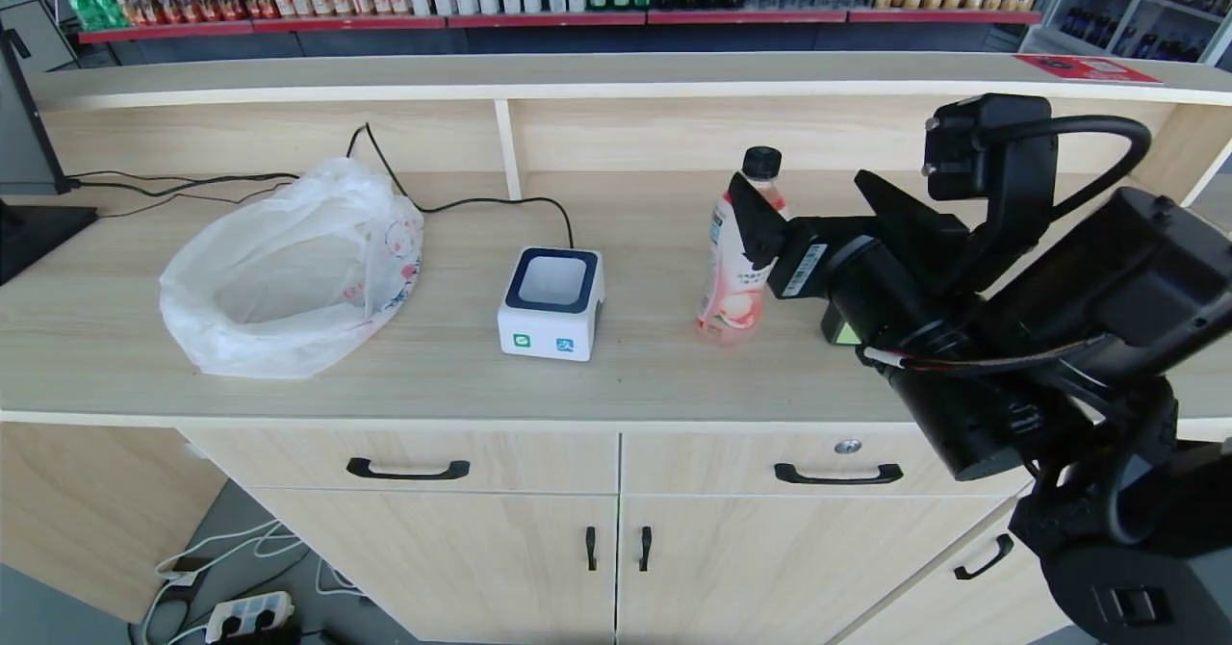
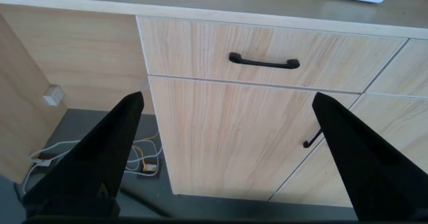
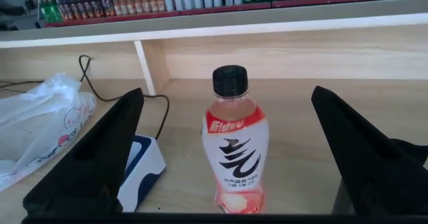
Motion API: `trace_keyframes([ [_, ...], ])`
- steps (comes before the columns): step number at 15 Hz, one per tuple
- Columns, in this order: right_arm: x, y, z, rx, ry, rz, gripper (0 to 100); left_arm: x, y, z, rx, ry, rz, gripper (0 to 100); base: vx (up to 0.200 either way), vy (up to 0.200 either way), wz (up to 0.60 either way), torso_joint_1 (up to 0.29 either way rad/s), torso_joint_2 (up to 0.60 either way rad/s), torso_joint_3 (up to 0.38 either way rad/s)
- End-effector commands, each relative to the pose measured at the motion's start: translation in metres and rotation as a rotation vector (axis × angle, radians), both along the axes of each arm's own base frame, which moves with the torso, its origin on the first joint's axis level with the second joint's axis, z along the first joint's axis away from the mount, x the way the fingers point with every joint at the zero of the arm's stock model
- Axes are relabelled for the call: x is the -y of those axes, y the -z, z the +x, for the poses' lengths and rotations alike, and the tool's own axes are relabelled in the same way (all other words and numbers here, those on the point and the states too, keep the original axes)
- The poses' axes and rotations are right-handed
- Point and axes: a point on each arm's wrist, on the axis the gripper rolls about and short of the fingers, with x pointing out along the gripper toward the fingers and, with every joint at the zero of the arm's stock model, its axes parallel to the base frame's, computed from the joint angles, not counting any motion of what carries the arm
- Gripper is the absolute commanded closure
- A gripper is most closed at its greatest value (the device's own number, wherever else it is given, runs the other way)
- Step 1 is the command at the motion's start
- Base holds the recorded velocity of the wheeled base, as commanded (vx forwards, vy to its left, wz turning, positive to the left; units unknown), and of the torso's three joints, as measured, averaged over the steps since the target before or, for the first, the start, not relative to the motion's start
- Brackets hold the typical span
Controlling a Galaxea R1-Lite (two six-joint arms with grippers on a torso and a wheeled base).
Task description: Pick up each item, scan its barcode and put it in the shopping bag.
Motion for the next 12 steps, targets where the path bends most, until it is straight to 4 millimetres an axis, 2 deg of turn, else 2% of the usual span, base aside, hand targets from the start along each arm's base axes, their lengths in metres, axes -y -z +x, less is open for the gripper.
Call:
trace_keyframes([
  [1,-0.006,0.013,0.006,-0.029,-0.002,-0.03,0,0.0,0.0,0.0,-0.001,-0.001,0.0,0,0.0,0.0,0.0,0.0,0.0,0.0],
  [6,-0.018,0.037,0.021,-0.005,0.008,-0.009,0,0.0,0.0,0.0,-0.001,0.001,0.0,0,0.0,0.0,0.0,0.0,0.0,0.0],
  [12,-0.017,0.049,0.032,-0.011,0.033,-0.011,0,0.0,0.0,0.0,-0.001,-0.001,0.0,0,0.0,0.0,0.0,0.0,0.0,0.0],
])
